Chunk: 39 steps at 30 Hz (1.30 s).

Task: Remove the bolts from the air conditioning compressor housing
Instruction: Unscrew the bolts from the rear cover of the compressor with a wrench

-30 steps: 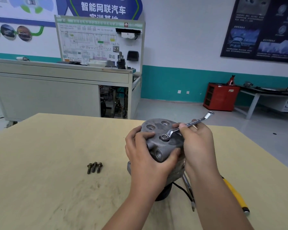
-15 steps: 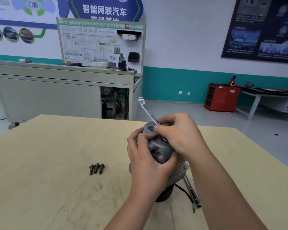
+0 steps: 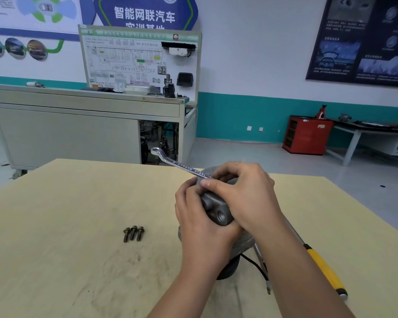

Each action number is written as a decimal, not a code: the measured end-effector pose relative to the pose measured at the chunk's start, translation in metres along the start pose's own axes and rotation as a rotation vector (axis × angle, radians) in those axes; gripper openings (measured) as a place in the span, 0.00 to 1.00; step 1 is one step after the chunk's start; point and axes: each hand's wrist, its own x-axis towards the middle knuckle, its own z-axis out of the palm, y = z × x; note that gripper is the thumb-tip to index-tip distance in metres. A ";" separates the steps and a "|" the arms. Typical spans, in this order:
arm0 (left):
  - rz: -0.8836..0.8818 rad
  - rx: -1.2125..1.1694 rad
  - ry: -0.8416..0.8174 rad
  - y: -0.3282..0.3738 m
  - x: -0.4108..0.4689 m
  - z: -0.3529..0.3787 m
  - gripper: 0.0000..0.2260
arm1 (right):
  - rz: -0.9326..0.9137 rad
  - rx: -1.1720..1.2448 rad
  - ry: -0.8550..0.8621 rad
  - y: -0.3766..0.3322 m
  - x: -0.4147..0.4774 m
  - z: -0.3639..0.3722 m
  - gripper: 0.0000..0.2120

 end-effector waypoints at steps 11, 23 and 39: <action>-0.011 -0.031 -0.022 -0.002 0.002 0.000 0.32 | -0.250 0.040 0.317 0.014 -0.021 0.013 0.05; 0.061 0.018 0.012 -0.004 0.002 0.002 0.30 | -0.111 0.511 0.390 0.037 -0.044 0.025 0.08; 0.088 0.016 0.023 -0.006 0.001 -0.004 0.30 | 0.173 0.948 0.383 0.028 -0.003 -0.018 0.10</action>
